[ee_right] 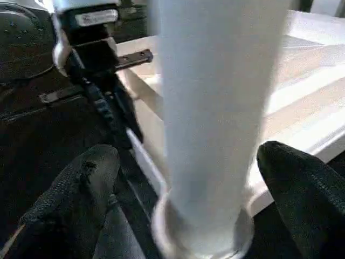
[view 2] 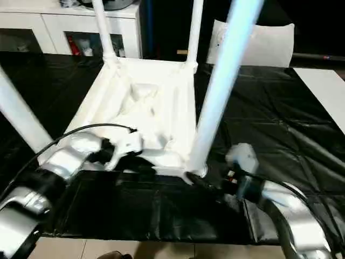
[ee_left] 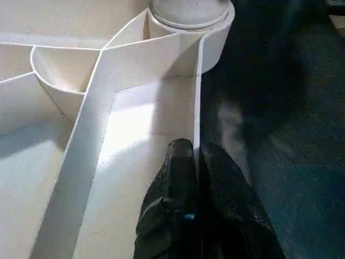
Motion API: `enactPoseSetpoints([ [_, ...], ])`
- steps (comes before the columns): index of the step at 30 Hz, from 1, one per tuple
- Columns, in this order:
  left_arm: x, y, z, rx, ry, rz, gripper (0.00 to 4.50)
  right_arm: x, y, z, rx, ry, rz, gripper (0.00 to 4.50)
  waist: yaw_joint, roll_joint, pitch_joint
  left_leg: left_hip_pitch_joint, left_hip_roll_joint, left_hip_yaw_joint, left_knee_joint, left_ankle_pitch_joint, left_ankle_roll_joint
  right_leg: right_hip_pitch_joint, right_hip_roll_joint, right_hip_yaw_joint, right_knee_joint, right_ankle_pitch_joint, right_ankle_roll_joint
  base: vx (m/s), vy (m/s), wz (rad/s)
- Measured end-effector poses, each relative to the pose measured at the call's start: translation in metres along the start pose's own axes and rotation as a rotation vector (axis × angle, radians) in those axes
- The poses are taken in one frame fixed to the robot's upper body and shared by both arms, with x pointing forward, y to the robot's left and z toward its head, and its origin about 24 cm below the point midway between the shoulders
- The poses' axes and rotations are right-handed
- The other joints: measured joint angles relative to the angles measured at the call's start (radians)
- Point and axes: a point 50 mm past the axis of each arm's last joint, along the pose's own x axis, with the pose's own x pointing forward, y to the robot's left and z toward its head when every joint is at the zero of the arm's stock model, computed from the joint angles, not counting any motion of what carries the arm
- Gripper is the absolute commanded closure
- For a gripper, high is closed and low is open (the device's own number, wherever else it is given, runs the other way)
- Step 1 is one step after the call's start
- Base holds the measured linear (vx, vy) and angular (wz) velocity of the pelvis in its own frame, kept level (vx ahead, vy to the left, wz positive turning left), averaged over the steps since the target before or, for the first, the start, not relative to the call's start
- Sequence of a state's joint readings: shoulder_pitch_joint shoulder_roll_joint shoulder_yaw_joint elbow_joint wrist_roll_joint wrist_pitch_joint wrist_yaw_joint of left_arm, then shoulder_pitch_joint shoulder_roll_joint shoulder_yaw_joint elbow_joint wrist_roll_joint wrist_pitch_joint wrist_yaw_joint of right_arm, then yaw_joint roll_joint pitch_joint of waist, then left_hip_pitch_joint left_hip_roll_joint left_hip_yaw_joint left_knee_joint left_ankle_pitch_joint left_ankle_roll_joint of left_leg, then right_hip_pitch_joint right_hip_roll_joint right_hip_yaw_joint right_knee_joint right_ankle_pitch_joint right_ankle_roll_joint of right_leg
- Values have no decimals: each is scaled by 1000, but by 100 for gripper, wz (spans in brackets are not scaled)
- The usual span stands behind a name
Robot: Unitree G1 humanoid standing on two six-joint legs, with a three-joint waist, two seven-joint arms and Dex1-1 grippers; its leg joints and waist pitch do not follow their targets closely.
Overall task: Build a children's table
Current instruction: Rotate leg to tighten
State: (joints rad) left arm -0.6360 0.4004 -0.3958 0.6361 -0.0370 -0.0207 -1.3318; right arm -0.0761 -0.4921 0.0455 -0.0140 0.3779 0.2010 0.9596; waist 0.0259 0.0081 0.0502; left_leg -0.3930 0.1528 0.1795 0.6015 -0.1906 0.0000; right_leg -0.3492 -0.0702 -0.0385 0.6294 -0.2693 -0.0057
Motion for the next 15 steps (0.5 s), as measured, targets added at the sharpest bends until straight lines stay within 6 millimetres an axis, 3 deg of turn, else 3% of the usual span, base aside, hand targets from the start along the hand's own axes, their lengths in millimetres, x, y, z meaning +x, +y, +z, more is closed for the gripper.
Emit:
enactPoseSetpoints([
  [5,-10,-8,-5,24,28,-34,446,11,1,10,1,16,93,0,8,-3,1,0,0,0,0,0,0,0,0,-1,0,0,0,0,0,0],
  [7,-11,-8,-5,41,39,-36,450,14,4,11,6,27,141,38,8,-4,1,0,0,0,1,0,0,1,-1,0,0,0,0,0,0,0],
  [15,-12,-7,-3,70,69,-42,450,17,0,15,16,108,335,94,11,-6,1,1,1,2,1,1,-1,1,-1,-2,2,0,0,0,0,0],
])
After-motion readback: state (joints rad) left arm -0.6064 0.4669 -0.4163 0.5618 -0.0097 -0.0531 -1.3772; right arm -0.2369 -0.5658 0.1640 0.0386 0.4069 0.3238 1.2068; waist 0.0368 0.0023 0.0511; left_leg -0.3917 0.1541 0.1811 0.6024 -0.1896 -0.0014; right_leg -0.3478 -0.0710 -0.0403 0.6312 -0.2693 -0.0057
